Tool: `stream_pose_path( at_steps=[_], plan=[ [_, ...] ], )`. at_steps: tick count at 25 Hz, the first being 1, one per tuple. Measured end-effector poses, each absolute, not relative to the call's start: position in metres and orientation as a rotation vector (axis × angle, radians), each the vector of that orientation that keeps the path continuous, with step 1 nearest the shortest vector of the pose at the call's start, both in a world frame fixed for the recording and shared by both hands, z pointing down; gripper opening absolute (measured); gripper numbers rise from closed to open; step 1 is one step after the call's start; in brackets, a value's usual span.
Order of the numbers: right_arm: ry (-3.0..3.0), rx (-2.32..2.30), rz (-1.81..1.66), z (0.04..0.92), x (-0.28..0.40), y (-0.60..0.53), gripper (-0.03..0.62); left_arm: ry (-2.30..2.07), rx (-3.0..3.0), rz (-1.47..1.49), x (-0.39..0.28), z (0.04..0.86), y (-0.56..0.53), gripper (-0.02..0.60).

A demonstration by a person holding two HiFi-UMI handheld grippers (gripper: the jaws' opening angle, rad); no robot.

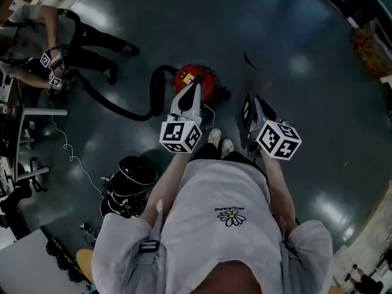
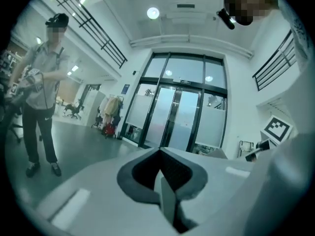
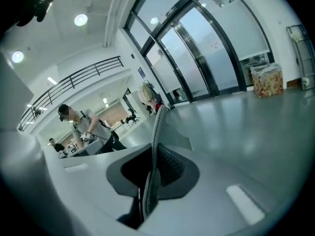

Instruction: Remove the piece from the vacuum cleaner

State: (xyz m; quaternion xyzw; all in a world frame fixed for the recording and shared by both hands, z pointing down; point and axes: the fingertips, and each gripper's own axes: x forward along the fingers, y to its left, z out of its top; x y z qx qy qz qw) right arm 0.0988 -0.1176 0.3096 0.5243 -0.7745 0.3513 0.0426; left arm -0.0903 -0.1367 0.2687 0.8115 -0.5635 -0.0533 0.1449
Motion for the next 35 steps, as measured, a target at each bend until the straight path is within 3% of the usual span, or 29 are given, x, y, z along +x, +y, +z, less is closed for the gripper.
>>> stream_pose_path(
  at_steps=[10, 17, 35],
  plan=[
    [-2.537, 1.663, 0.805, 0.201, 0.092, -0.135, 0.046, -1.766, 2.464, -0.389, -0.147, 0.180, -0.136, 0.002],
    [-2.610, 1.707, 0.697, 0.209, 0.069, -0.152, 0.046, -1.787, 2.526, -0.246, -0.125, 0.202, -0.139, 0.002],
    [-2.496, 1.709, 0.605, 0.226, 0.058, -0.166, 0.045, -1.778, 2.528, -0.233, -0.124, 0.195, -0.171, 0.002]
  ],
)
